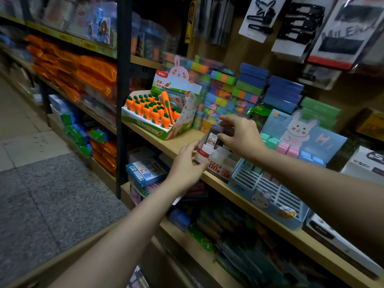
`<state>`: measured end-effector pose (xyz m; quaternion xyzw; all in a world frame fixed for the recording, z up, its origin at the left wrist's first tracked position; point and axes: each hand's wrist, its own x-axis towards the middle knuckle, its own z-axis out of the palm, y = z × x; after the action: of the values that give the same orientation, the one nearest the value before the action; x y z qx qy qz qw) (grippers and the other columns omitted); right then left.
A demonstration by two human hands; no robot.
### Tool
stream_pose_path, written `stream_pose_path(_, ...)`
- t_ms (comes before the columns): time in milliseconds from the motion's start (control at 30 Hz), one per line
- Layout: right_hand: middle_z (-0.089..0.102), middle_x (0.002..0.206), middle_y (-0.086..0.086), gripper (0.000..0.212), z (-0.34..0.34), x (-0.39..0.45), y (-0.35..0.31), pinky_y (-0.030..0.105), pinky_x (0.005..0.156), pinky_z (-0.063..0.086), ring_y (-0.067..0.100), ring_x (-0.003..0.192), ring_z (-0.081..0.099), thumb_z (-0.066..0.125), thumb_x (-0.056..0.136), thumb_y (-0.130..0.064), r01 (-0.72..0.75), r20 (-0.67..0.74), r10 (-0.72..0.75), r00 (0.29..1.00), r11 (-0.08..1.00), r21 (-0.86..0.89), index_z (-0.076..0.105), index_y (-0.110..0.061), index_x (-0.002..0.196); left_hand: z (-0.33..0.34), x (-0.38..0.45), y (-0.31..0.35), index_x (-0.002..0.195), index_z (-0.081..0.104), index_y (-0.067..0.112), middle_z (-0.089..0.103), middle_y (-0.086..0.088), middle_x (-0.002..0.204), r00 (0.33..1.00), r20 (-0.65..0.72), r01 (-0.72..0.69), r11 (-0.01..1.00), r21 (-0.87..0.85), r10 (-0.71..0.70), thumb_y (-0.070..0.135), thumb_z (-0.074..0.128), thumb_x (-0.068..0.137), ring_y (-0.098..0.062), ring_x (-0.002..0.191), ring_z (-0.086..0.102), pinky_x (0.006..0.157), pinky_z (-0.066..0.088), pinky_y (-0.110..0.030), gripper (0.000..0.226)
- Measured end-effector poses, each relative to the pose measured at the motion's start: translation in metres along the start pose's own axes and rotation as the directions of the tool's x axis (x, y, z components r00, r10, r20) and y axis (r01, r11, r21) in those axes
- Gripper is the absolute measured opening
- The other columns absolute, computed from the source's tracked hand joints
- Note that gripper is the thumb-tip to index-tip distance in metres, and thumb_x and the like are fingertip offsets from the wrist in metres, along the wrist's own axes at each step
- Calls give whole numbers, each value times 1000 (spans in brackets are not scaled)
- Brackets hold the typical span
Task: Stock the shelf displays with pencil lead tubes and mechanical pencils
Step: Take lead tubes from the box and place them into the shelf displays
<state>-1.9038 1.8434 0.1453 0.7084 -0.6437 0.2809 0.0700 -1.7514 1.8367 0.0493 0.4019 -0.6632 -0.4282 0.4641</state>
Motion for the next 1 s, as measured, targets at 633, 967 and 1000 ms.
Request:
stream_pose_path(633, 66, 72, -7, 6, 154, -229, -49, 12, 61, 43, -6, 56, 56, 72, 83, -9, -329, 533, 23, 846, 808, 488, 73, -15, 83, -39, -220, -124, 83, 68, 16, 70, -7, 84, 761, -355, 592, 805, 36, -543, 9, 63, 91, -22, 84, 65, 80, 52, -34, 12)
stream_pose_path(967, 59, 65, -16, 22, 273, -314, -44, 0, 52, 35, -3, 63, 52, 62, 82, -10, -520, 802, 184, 568, 836, 176, 62, -24, 65, -25, -308, -231, 106, 66, 12, 67, -10, 113, 465, -545, 851, 523, 56, -698, 11, 62, 92, -26, 105, 60, 87, 45, -29, 15)
stream_pose_path(1000, 59, 68, -15, 19, 280, -318, -44, 0, 50, 35, -1, 65, 54, 60, 82, -10, -504, 817, 173, 550, 849, 159, 63, -23, 68, -27, -306, -238, 110, 66, 11, 65, -9, 115, 503, -535, 840, 530, 117, -678, 12, 63, 91, -25, 107, 59, 89, 45, -28, 19)
